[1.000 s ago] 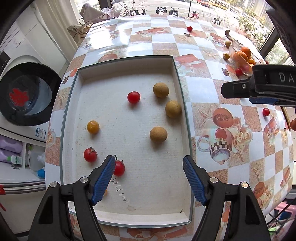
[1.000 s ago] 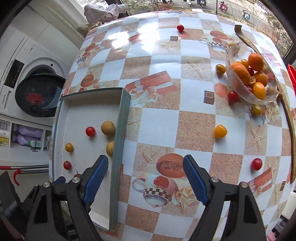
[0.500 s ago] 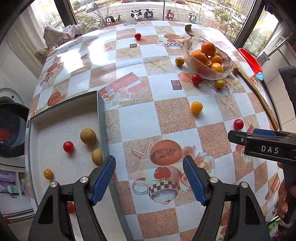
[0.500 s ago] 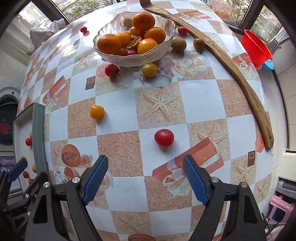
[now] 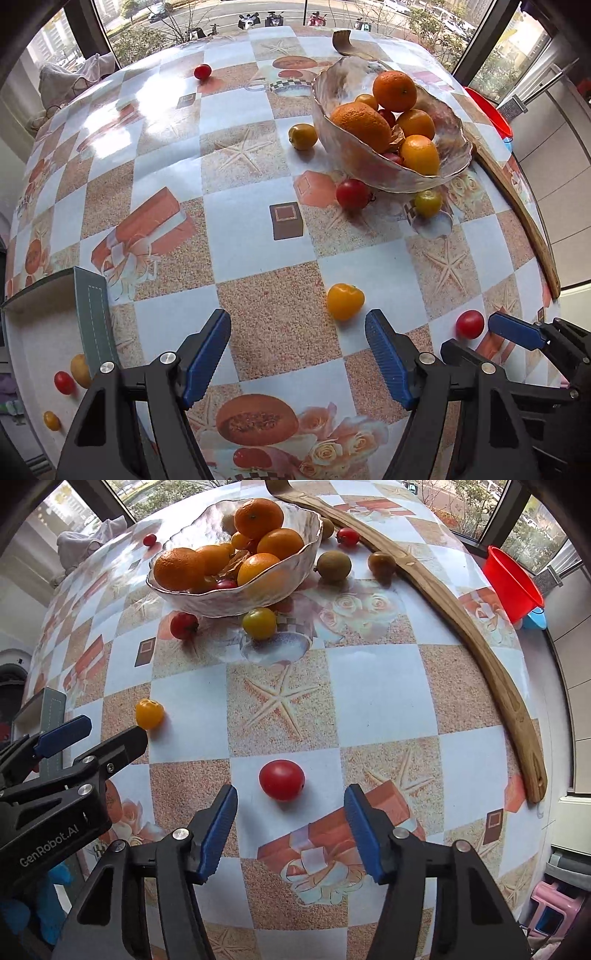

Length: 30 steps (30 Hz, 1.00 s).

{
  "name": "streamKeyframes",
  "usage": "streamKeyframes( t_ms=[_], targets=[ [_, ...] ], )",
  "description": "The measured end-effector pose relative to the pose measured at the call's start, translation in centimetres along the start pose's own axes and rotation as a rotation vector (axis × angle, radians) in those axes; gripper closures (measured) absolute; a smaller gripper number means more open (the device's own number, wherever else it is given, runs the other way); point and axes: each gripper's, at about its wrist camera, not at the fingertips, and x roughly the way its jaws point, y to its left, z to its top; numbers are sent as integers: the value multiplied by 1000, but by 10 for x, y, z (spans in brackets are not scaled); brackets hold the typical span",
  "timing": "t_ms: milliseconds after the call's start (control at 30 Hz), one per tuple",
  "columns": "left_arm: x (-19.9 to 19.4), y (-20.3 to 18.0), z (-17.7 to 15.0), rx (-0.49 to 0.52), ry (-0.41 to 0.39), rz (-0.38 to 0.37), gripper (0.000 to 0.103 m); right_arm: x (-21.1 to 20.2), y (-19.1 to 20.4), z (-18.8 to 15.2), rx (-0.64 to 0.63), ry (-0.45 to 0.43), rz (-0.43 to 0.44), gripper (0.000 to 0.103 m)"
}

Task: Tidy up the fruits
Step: 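Grasp a yellow tomato with the left tool while the right tool grasps a red cherry tomato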

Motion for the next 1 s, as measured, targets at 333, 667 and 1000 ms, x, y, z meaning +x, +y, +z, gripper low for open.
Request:
streamKeyframes(
  t_ms=[333, 667, 1000],
  targets=[
    [12, -22, 9, 45, -6, 32, 33, 3, 8, 11, -44, -13, 13, 69],
    [4, -35, 10, 115, -8, -3, 82, -1, 0, -1, -45, -1, 34, 77],
    [-10, -26, -43, 79, 32, -32, 82, -16, 1, -19, -64, 2, 35, 77]
  ],
)
